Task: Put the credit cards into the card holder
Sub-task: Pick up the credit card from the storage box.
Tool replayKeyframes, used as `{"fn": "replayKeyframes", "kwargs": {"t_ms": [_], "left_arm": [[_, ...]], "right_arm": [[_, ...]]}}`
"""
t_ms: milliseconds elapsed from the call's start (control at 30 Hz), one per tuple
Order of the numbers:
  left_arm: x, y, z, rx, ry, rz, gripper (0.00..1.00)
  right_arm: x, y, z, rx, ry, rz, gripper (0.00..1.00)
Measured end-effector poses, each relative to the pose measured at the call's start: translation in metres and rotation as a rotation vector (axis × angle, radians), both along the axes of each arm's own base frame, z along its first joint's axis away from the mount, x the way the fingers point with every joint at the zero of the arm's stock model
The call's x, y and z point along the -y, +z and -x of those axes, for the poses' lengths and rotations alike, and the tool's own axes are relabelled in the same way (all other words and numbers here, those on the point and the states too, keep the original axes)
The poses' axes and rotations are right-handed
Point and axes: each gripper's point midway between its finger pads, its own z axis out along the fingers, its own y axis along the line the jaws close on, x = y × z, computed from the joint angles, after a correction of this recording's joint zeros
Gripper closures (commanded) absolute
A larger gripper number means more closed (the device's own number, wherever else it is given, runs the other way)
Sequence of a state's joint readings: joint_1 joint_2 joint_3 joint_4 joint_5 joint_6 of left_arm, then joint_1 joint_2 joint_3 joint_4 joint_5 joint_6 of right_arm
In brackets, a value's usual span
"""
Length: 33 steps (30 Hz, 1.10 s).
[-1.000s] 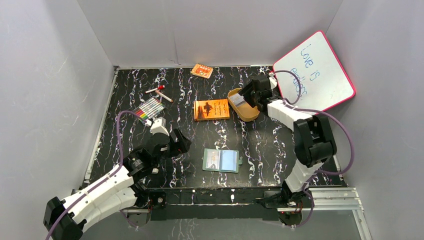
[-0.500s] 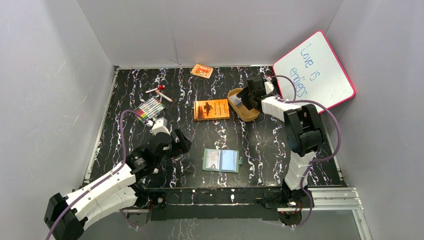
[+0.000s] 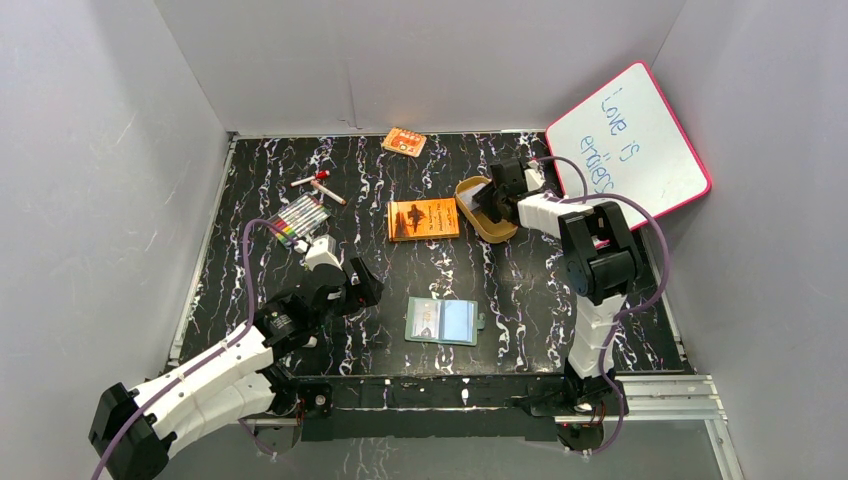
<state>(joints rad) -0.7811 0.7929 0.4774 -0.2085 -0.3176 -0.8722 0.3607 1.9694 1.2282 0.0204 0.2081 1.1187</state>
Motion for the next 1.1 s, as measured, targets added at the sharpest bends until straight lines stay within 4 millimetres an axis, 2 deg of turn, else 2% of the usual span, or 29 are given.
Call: {"fn": "replayKeyframes", "kwargs": {"t_ms": [133, 367, 767, 1100], "left_arm": [[0.0, 0.0, 0.0, 0.001, 0.0, -0.001, 0.15], [0.0, 0.0, 0.0, 0.001, 0.0, -0.001, 0.15], [0.0, -0.002, 0.0, -0.001, 0.0, -0.002, 0.15], [0.0, -0.002, 0.0, -0.001, 0.0, -0.002, 0.15]], "right_arm": [[-0.001, -0.002, -0.002, 0.005, 0.0, -0.006, 0.58], [-0.002, -0.001, -0.004, 0.017, 0.001, -0.009, 0.61], [0.002, 0.002, 0.004, 0.036, 0.006, -0.008, 0.68], [0.002, 0.008, 0.003, 0.053, 0.016, -0.003, 0.81]]}}
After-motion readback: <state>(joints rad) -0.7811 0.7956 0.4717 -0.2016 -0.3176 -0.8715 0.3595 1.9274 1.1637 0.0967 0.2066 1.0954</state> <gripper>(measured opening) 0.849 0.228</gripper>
